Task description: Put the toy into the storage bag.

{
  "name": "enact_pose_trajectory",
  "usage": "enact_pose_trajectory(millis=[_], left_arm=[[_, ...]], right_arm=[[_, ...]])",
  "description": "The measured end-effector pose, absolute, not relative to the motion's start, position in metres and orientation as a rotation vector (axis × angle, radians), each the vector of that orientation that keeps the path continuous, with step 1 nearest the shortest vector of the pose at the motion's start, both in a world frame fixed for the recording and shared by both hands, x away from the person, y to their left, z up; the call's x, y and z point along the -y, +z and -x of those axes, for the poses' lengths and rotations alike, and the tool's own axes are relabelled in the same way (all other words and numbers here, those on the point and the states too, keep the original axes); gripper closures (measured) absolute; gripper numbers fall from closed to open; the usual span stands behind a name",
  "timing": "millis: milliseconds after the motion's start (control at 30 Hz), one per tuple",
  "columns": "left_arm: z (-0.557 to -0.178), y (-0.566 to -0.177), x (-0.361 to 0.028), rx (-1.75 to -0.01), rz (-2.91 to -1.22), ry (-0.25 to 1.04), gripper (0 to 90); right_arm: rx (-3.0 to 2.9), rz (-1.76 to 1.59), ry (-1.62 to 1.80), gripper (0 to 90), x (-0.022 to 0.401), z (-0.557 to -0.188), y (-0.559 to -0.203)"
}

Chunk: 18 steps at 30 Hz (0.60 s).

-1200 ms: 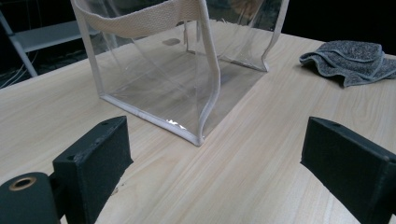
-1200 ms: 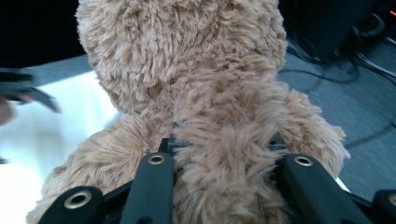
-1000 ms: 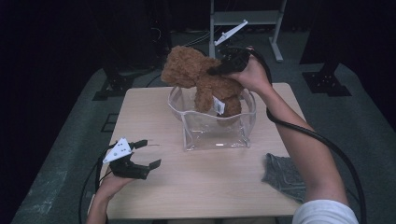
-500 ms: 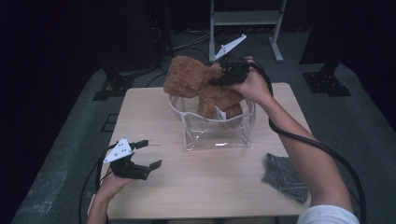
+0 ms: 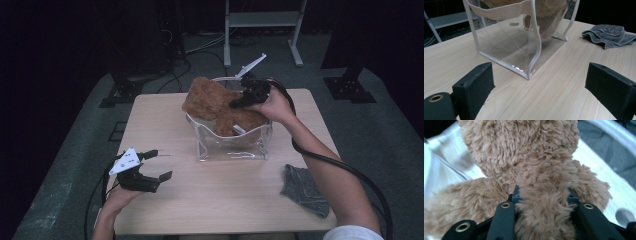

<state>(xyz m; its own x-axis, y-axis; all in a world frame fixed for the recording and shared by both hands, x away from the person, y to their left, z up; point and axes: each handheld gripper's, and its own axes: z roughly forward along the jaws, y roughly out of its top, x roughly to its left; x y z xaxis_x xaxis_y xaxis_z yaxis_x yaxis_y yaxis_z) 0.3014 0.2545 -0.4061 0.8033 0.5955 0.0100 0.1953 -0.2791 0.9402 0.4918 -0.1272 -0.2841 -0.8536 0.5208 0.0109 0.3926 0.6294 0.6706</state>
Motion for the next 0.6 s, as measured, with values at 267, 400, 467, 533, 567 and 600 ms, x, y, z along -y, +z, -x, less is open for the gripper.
enact_pose_trajectory(millis=[267,400,467,533,567,600], left_arm=[[-0.302,-0.407,-0.254,-0.600,-1.853,0.434,7.0],[-0.302,-0.406,-0.255,-0.600,-1.851,0.437,7.1],[-0.302,-0.405,-0.255,-0.602,-1.843,0.436,7.0],[-0.302,-0.405,-0.255,-0.604,-1.844,0.436,7.0],[-0.302,-0.406,-0.256,-0.605,-1.847,0.436,7.0],[-0.302,-0.406,-0.256,-0.605,-1.846,0.435,7.0]], right_arm=[[-2.701,-0.790,0.976,50.2,0.132,-0.491,-0.296],[-2.703,-0.758,0.983,47.1,0.134,-0.489,-0.293],[-2.702,-0.757,1.011,45.9,0.134,-0.490,-0.292],[-2.712,-0.758,1.049,46.0,0.131,-0.490,-0.290],[-2.710,-0.745,1.064,46.4,0.128,-0.490,-0.288],[-2.708,-0.736,1.086,46.9,0.124,-0.490,-0.286]])
